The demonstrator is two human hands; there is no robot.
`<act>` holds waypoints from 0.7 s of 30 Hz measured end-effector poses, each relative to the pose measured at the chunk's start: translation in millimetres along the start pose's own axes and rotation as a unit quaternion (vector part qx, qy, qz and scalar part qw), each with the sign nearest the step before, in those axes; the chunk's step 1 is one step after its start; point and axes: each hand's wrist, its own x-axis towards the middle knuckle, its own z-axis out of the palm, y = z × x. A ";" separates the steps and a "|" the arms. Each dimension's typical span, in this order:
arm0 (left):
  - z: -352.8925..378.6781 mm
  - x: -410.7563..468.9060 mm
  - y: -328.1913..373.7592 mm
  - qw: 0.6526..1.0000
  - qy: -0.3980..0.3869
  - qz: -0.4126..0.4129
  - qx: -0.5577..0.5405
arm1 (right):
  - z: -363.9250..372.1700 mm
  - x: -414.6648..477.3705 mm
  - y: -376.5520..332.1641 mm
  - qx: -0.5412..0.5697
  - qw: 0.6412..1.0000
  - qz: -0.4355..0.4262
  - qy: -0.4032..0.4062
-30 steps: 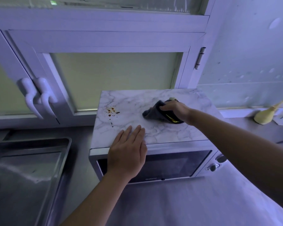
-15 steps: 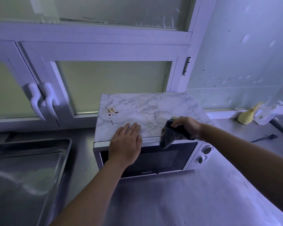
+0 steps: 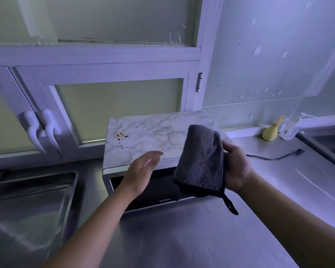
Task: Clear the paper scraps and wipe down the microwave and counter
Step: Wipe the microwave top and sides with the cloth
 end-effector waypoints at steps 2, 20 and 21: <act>18.5 -27.0 14.5 0.993 -0.058 -0.028 -0.101 | -1.0 -7.8 10.3 0.019 0.999 0.006 0.027; -30.0 -26.5 -2.0 0.981 0.163 -0.081 0.065 | 26.2 40.2 5.3 -0.680 0.597 -0.406 0.127; -39.5 -21.0 -7.1 0.977 0.176 -0.088 0.087 | 24.1 52.6 10.4 -0.742 0.557 -0.361 0.094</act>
